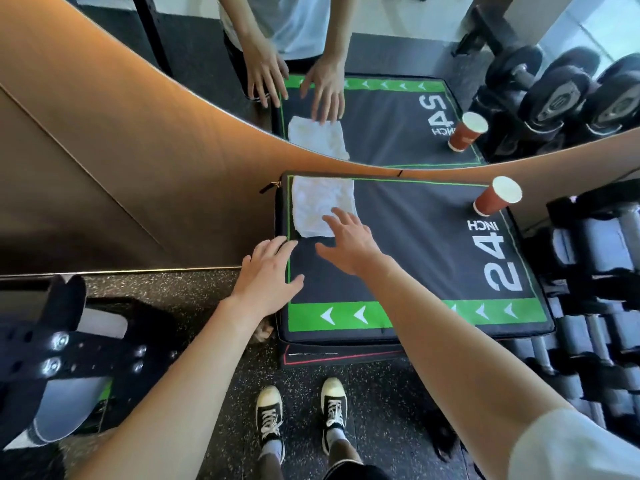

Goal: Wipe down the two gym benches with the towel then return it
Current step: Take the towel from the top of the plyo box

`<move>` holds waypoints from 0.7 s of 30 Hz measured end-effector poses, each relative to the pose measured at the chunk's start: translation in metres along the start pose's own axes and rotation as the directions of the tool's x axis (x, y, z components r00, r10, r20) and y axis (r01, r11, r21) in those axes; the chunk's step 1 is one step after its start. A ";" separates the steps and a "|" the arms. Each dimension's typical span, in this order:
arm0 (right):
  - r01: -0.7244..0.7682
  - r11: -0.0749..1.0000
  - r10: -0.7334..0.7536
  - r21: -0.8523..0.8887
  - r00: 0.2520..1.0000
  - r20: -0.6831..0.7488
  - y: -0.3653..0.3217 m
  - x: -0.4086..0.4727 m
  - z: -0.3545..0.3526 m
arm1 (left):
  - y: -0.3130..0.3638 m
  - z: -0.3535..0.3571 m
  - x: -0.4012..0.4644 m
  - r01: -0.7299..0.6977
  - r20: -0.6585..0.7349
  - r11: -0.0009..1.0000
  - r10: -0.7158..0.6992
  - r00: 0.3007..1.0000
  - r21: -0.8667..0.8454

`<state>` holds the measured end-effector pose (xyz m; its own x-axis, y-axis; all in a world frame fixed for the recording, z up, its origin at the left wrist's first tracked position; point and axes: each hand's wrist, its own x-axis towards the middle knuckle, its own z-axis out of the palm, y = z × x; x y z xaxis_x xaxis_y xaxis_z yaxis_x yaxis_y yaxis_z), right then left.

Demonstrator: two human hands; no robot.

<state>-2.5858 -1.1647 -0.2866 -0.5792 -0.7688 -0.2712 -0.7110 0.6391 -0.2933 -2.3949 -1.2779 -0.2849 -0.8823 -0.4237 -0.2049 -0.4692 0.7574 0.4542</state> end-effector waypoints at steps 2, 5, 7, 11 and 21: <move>0.007 1.000 -0.007 -0.021 1.000 0.025 0.003 0.007 0.003 | 0.002 0.003 0.000 0.009 -0.004 1.000 -0.009 1.000 -0.004; 0.036 0.999 -0.035 -0.023 0.999 0.012 0.011 0.013 0.008 | 0.005 0.008 0.000 -0.012 -0.039 1.000 0.012 0.999 -0.014; 0.049 0.999 -0.049 -0.017 0.999 -0.017 0.015 0.013 0.011 | 0.006 0.012 0.002 -0.046 -0.080 0.998 0.044 0.996 -0.029; 0.078 0.995 -0.080 -0.067 0.996 -0.026 0.023 -0.002 0.018 | 0.020 0.022 0.004 -0.092 -0.125 0.996 0.088 0.988 -0.019; 0.096 0.995 -0.093 0.027 0.992 -0.083 0.071 -0.121 0.046 | 0.053 0.073 -0.013 -0.200 -0.033 0.977 0.203 0.979 0.074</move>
<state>-2.5478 -1.0247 -0.3171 -0.5414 -0.8243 -0.1656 -0.7523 0.5629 -0.3423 -2.4108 -1.1962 -0.3214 -0.9575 -0.2774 -0.0793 -0.2844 0.8614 0.4208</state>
